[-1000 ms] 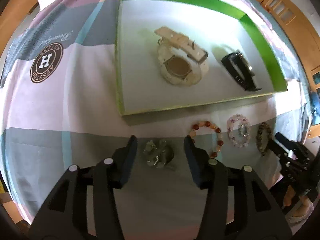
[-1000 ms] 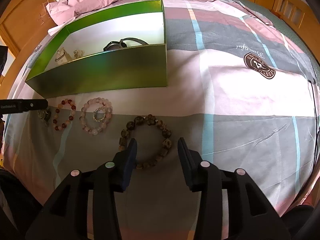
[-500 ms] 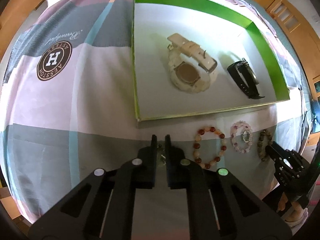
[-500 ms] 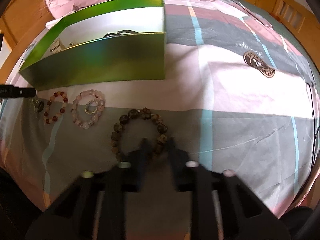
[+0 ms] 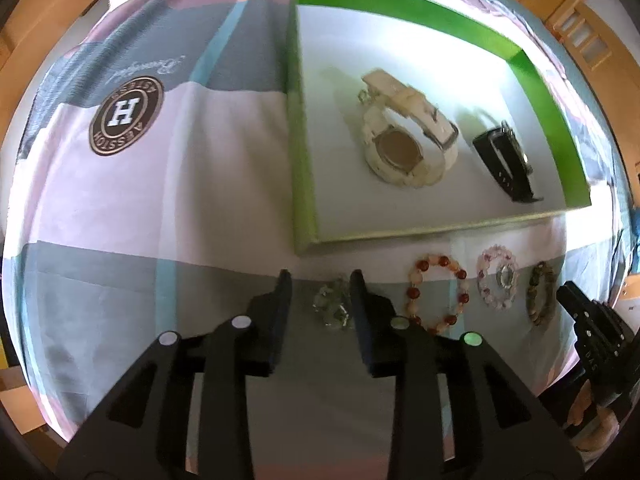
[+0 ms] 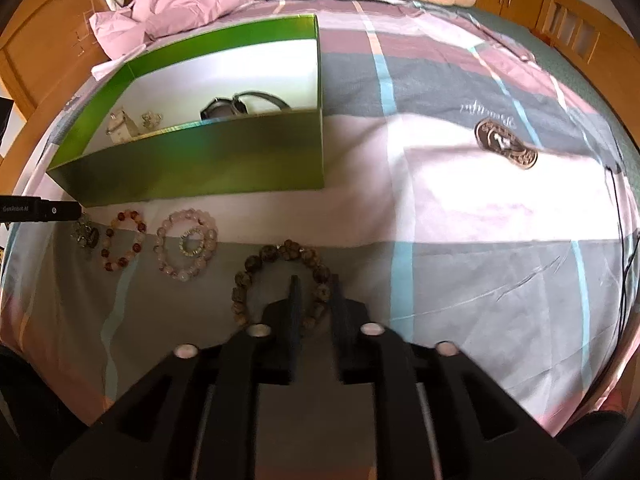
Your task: Organize jewelry
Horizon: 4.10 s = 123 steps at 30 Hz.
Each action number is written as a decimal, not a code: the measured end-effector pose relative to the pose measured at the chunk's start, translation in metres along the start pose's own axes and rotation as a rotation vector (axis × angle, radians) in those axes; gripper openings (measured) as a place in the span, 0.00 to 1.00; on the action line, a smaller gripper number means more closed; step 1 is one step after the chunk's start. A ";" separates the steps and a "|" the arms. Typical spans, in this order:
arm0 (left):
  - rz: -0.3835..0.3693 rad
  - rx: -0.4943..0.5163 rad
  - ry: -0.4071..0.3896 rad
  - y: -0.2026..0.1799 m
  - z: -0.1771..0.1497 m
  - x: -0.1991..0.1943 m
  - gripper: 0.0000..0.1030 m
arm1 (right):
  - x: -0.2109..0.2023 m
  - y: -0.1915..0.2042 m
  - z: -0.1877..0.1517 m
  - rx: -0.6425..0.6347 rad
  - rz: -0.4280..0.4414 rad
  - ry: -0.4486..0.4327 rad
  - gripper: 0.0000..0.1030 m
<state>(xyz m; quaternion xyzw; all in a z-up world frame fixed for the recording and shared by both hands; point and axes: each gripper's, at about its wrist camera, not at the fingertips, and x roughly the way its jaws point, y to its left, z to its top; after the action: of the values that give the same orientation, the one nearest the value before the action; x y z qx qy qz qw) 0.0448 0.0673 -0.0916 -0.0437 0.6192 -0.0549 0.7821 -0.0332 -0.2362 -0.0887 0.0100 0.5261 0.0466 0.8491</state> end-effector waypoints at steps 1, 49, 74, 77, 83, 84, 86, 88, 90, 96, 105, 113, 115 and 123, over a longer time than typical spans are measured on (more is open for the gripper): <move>0.004 0.005 0.006 -0.002 0.000 0.003 0.30 | 0.003 0.001 -0.001 0.001 0.002 0.008 0.36; 0.041 0.022 -0.240 -0.024 0.067 -0.048 0.08 | -0.032 0.078 0.121 -0.129 0.194 -0.225 0.11; -0.068 0.237 -0.052 -0.075 -0.009 -0.016 0.30 | 0.019 0.043 0.027 -0.128 0.148 0.012 0.22; -0.030 0.218 -0.025 -0.073 -0.004 -0.001 0.30 | 0.025 0.052 0.025 -0.144 0.157 0.030 0.22; 0.009 0.212 0.000 -0.074 0.001 0.018 0.35 | 0.030 0.060 0.018 -0.190 0.130 0.046 0.11; 0.013 0.215 0.003 -0.075 0.001 0.021 0.35 | 0.027 0.058 0.017 -0.188 0.132 0.047 0.07; 0.017 0.221 0.004 -0.077 0.002 0.024 0.35 | 0.018 0.050 0.015 -0.169 0.142 0.040 0.07; 0.017 0.224 0.003 -0.077 0.001 0.025 0.35 | 0.009 0.039 0.014 -0.146 0.128 0.019 0.07; 0.017 0.226 0.001 -0.077 0.002 0.026 0.36 | 0.000 0.028 0.015 -0.115 0.120 -0.003 0.07; 0.016 0.221 -0.001 -0.079 0.002 0.029 0.39 | -0.034 0.006 0.021 -0.054 0.134 -0.080 0.07; 0.020 0.227 -0.005 -0.090 0.000 0.038 0.42 | -0.030 0.020 0.020 -0.068 0.247 -0.038 0.07; 0.012 0.220 -0.005 -0.087 0.000 0.037 0.42 | -0.010 0.016 0.010 -0.023 0.133 0.029 0.29; 0.011 0.218 -0.005 -0.084 0.002 0.038 0.43 | -0.012 0.015 0.008 -0.029 0.124 0.019 0.33; 0.017 0.217 -0.005 -0.081 0.003 0.037 0.43 | -0.007 0.030 0.001 -0.088 0.177 0.041 0.35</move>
<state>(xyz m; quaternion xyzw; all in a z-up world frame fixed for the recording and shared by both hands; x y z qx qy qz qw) 0.0532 -0.0185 -0.1154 0.0465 0.6082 -0.1151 0.7840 -0.0374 -0.2071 -0.0796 0.0181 0.5379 0.1445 0.8304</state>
